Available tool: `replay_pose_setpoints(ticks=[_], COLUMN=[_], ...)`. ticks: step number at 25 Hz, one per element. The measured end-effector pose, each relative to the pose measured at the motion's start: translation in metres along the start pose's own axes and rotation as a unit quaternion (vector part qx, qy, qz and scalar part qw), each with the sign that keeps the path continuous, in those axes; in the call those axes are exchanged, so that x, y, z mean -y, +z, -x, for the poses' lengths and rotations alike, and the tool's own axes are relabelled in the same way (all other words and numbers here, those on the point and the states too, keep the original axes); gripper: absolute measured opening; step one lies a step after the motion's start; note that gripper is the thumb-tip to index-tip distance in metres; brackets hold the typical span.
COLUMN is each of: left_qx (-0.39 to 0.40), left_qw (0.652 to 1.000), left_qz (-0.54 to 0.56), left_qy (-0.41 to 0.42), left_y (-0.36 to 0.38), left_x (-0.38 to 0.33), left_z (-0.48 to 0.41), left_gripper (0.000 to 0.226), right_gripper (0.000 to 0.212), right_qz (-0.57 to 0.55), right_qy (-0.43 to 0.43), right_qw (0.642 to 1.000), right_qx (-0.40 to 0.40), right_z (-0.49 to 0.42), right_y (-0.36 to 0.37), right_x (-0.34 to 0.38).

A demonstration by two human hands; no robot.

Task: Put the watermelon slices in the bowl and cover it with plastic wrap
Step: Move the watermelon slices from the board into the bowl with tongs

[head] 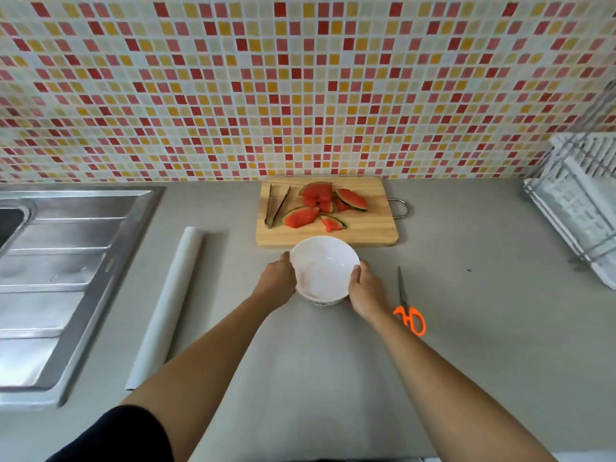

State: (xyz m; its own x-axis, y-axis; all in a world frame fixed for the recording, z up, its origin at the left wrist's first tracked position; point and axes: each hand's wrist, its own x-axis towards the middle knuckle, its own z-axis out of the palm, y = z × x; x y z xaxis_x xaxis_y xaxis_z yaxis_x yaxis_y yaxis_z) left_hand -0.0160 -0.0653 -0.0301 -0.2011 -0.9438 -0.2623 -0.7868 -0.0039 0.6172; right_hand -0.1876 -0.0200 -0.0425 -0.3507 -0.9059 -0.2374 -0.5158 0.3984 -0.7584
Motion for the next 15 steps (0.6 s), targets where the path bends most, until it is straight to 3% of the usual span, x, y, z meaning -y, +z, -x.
replay_pose_setpoints(ticks=[4, 8, 15], left_qx=[-0.034, -0.161, -0.071], left_qw=[0.999, 0.986, 0.984], left_qz=[0.013, -0.025, -0.139], left_qy=[0.018, -0.045, -0.083], left_y=[-0.002, -0.033, -0.042], left_x=[0.009, 0.024, 0.018], left_z=[-0.015, -0.065, -0.128], left_gripper=[0.039, 0.04, 0.042], right_gripper=[0.033, 0.031, 0.033], right_qz=[0.0, 0.018, 0.033], right_qy=[0.002, -0.003, -0.014], right_qw=[0.999, 0.997, 0.996], right_qx=[-0.046, -0.069, -0.084], right_z=[-0.01, -0.016, -0.023], right_y=[0.002, -0.002, 0.003], right_x=[-0.005, -0.011, -0.012])
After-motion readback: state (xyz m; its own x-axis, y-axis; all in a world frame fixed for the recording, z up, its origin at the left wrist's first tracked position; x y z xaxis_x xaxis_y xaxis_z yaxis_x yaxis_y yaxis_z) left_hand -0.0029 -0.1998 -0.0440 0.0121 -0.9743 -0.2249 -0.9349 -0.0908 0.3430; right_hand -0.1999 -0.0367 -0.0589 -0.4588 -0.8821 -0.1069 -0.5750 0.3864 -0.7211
